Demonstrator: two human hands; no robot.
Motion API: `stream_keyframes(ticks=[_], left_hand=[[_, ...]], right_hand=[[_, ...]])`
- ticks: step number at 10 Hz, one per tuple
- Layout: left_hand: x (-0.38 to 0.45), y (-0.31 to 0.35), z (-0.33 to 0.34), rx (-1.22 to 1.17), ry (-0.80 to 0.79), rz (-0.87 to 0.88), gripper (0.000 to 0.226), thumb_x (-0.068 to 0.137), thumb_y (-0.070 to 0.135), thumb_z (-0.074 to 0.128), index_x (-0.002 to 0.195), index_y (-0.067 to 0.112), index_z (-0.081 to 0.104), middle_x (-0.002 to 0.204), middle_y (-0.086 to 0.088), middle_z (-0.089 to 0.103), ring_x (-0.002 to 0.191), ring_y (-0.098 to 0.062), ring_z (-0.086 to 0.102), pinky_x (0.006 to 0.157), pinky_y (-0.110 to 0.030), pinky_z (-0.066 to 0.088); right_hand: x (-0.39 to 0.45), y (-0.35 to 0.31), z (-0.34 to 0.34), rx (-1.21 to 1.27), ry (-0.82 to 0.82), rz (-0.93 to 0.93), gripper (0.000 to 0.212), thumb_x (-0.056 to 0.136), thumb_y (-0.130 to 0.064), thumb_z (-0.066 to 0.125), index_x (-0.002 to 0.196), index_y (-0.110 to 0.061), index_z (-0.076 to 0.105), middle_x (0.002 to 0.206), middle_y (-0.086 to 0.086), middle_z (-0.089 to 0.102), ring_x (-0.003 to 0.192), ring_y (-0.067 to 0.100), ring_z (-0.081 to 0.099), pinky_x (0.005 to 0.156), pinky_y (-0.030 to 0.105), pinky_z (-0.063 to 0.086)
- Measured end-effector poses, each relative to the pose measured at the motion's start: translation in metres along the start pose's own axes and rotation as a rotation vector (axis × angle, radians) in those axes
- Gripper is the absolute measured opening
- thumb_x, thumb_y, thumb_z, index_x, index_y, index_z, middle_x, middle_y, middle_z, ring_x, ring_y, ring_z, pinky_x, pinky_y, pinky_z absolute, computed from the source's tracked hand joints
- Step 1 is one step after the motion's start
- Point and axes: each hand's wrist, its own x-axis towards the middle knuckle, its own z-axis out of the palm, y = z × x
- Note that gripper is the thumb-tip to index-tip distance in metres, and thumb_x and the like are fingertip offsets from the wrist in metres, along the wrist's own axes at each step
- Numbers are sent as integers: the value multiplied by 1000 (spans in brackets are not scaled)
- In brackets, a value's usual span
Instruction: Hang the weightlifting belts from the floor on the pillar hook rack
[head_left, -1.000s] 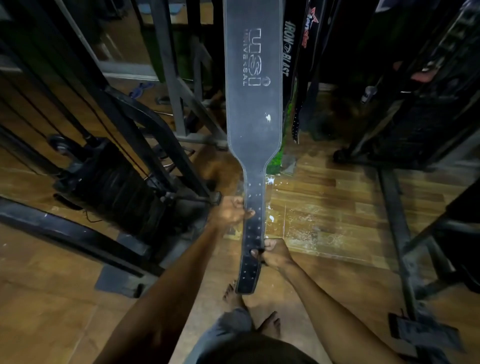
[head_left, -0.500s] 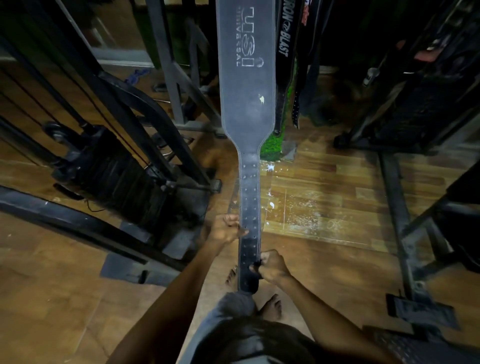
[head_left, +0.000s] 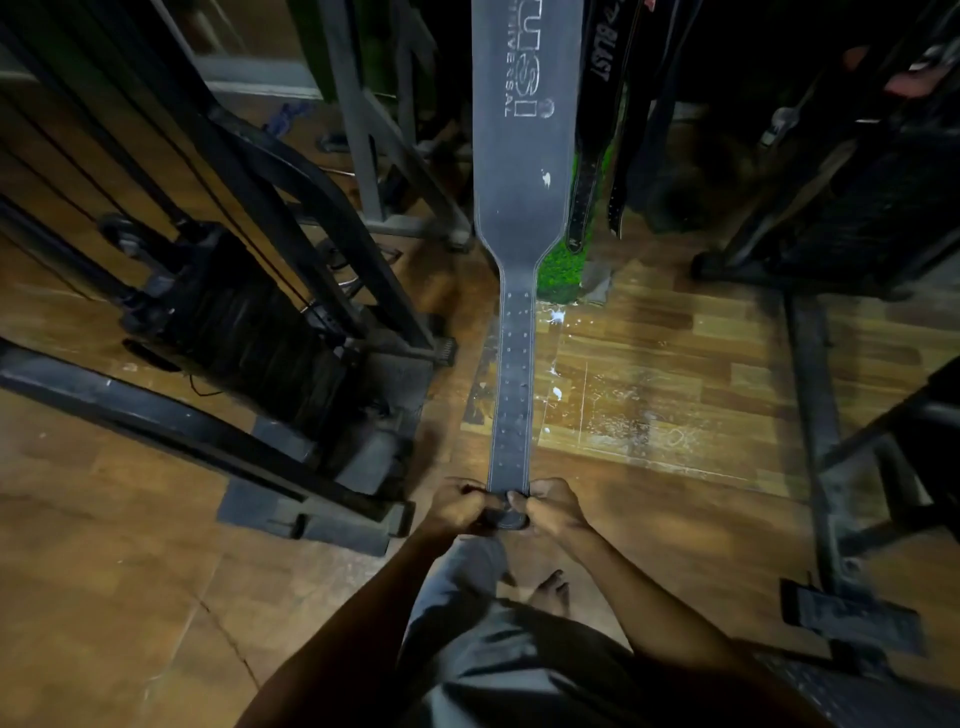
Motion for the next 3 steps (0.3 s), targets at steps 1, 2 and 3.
stream_keyframes(ticks=[1, 2, 3], left_hand=[[11, 11, -3, -95, -11, -54, 18, 79, -1, 76, 97, 0, 74, 94, -21, 75, 82, -33, 74, 69, -42, 62], [23, 29, -4, -129, -23, -94, 21, 83, 2, 75, 103, -3, 71, 89, -21, 75, 76, -31, 73, 68, -41, 62], [40, 55, -7, -117, 24, -51, 9, 94, 5, 65, 87, 0, 67, 69, -11, 66, 60, -21, 63, 54, -31, 55]], right_hand=[[5, -10, -3, 154, -46, 41, 13, 90, -20, 77, 95, -8, 74, 89, 14, 80, 77, 27, 78, 81, 47, 64], [17, -26, -6, 190, -24, 61, 24, 88, -17, 77, 107, -3, 70, 97, 15, 79, 80, 28, 79, 75, 37, 65], [29, -54, -13, 144, 45, 15, 10, 89, -16, 74, 96, -9, 72, 89, 9, 75, 70, 17, 70, 68, 30, 59]])
